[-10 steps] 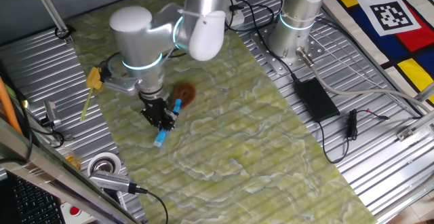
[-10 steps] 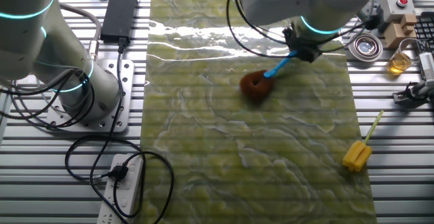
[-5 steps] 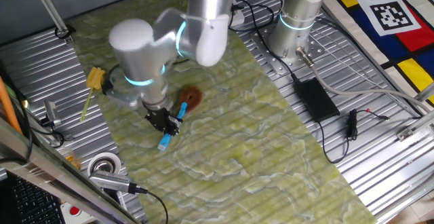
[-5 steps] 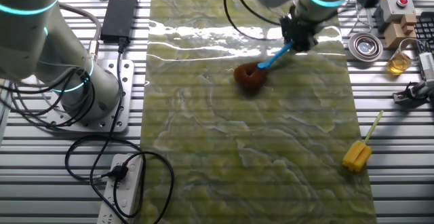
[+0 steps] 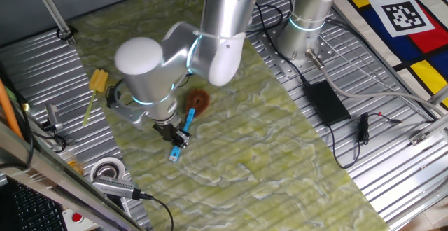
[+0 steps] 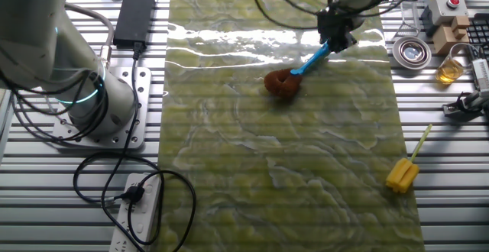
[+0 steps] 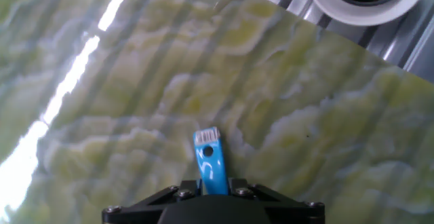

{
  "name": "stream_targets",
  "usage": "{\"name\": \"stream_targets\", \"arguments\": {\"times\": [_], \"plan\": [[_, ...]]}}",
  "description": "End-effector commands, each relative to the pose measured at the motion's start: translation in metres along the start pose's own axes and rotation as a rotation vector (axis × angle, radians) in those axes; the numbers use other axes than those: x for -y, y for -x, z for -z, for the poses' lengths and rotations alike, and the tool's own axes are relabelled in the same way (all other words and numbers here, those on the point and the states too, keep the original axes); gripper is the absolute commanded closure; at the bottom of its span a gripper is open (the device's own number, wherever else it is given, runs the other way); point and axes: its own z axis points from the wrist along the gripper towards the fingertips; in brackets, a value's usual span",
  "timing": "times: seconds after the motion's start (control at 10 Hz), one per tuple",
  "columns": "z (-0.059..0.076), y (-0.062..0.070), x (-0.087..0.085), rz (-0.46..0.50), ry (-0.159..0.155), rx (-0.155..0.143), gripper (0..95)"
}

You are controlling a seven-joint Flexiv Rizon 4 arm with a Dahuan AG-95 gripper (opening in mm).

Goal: Scrub the table with a brush

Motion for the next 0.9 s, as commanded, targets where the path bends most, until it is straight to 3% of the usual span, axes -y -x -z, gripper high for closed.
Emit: {"name": "stream_targets", "arguments": {"times": [0.1,0.3,0.5,0.9], "plan": [[0.010,0.004,-0.005,-0.023,0.003,-0.035,95.0],[0.023,0.005,-0.010,-0.050,-0.020,-0.045,95.0],[0.045,0.005,-0.025,-0.122,-0.067,-0.071,95.0],[0.078,-0.004,-0.051,-0.145,-0.088,-0.049,95.0]]}}
